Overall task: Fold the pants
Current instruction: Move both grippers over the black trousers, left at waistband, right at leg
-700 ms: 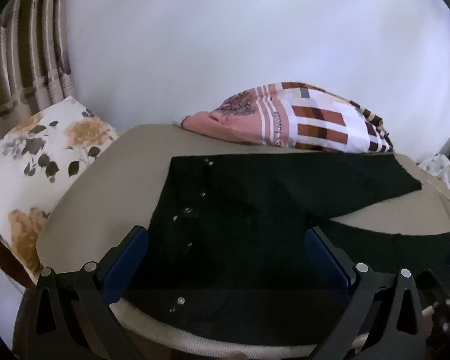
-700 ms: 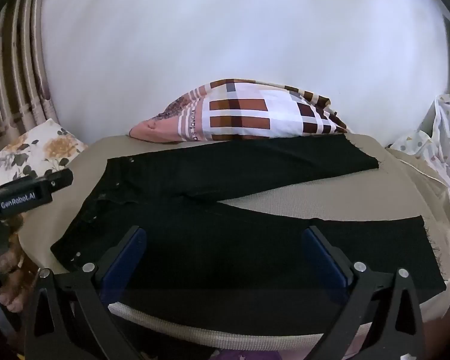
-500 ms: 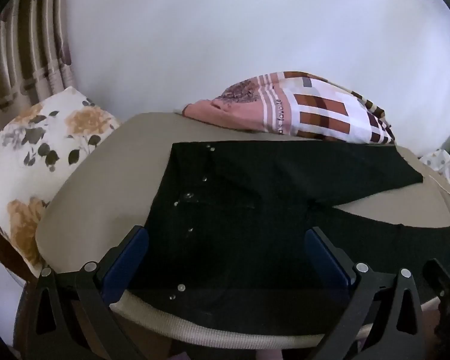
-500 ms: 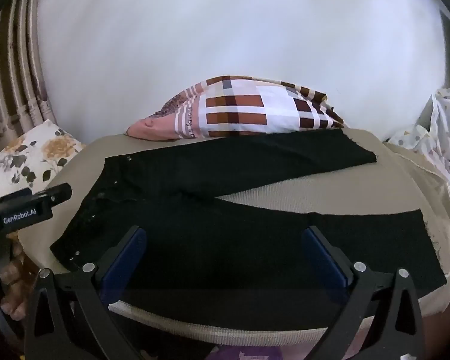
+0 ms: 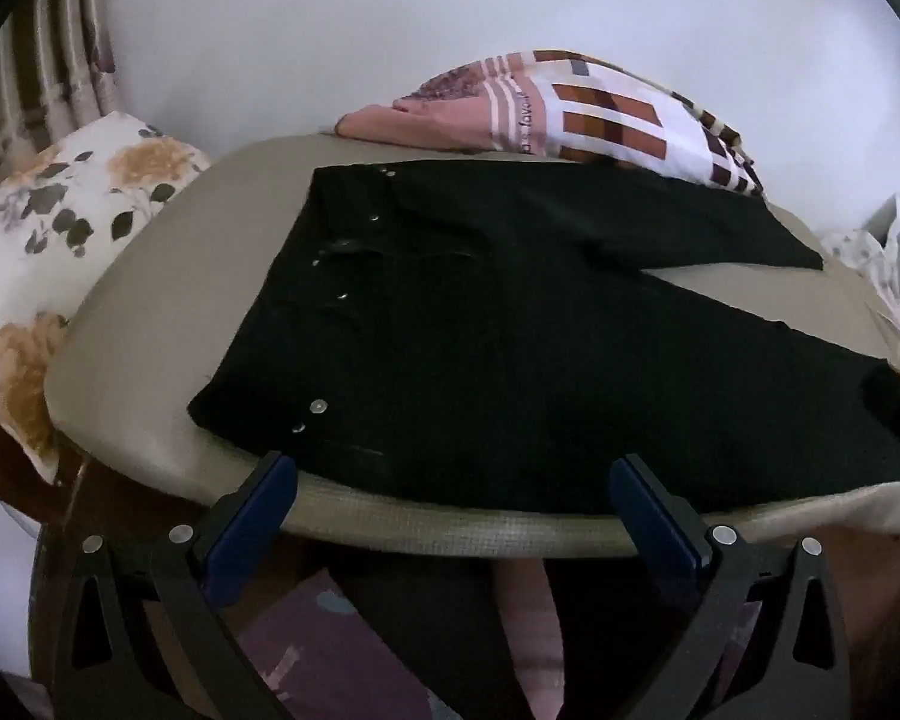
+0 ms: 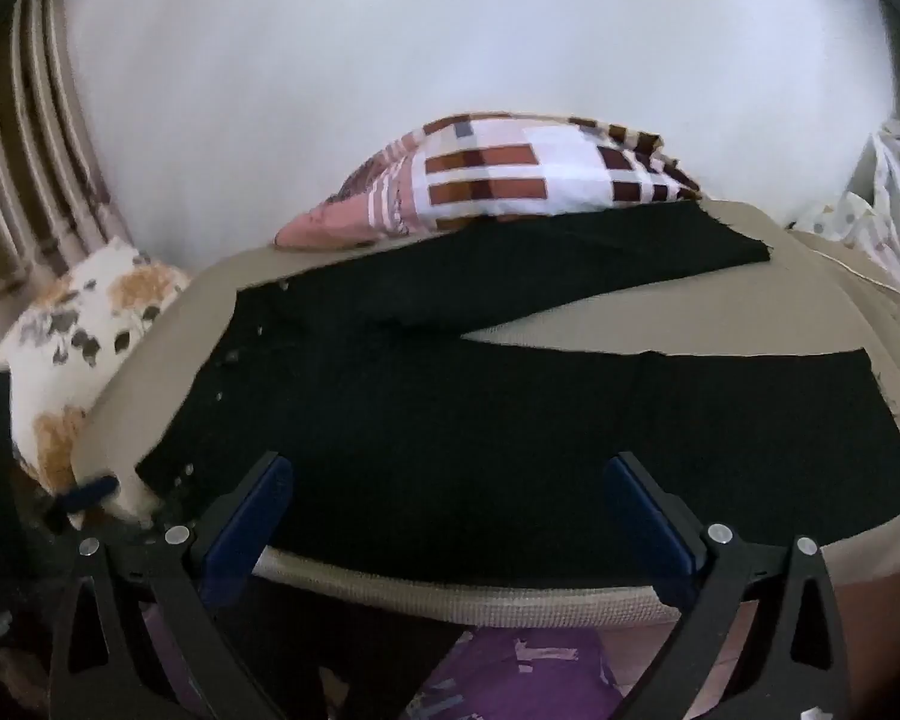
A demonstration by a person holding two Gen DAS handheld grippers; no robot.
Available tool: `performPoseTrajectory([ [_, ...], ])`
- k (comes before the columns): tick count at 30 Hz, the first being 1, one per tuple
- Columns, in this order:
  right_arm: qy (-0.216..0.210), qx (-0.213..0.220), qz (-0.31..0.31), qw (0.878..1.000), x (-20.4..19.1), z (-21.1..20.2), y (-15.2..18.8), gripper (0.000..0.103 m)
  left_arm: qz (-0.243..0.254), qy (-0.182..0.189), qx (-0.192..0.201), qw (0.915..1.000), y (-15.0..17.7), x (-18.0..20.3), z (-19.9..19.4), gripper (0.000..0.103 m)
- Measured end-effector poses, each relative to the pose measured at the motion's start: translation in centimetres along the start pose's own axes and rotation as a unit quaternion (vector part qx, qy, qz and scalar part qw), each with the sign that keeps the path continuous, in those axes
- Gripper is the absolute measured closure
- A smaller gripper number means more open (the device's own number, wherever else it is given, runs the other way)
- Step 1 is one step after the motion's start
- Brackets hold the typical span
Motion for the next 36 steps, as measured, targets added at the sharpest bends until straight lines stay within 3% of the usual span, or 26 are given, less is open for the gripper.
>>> performPoseTrajectory([
  [10,-0.026,0.01,0.016,0.999,0.1,-0.7,0.9,0.0,-0.009,0.022,0.034,0.9991,-0.4,-0.3,-2.1,0.0],
  [18,-0.081,-0.066,0.012,0.994,-1.6,1.7,2.3,0.0,0.01,0.009,0.026,0.9996,-0.4,0.4,-1.8,0.0],
  [23,-0.082,-0.052,0.001,0.995,-2.0,1.5,2.4,0.0,0.008,0.01,0.02,0.9997,-0.4,0.1,-1.3,0.0],
  [28,-0.072,-0.052,-0.008,0.996,-2.2,1.9,1.5,0.0,-0.003,0.072,-0.004,0.9974,-0.7,-0.2,0.0,0.0],
  [32,-0.063,-0.069,-0.018,0.995,-2.4,3.1,0.7,0.0,0.006,0.054,0.008,0.9985,-2.8,-1.5,0.7,0.0],
  [34,-0.064,-0.073,-0.016,0.995,-2.4,3.7,0.1,0.0,0.003,0.067,0.02,0.9976,-5.2,-3.0,1.2,0.0],
  [36,-0.066,-0.077,-0.008,0.995,-2.4,4.5,-0.5,0.0,0.0,0.039,0.03,0.9988,-8.2,-5.3,2.3,0.0],
])
Point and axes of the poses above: each gripper's, at about its wrist camera, not at the fingertips, and z roughly the way its jaws point, x to its right, y to its underside, the point moved 3 cm from there along z, roughly the way its jaws point, and after that the axes turned 1 degree about -x, right-handed, at the moved point
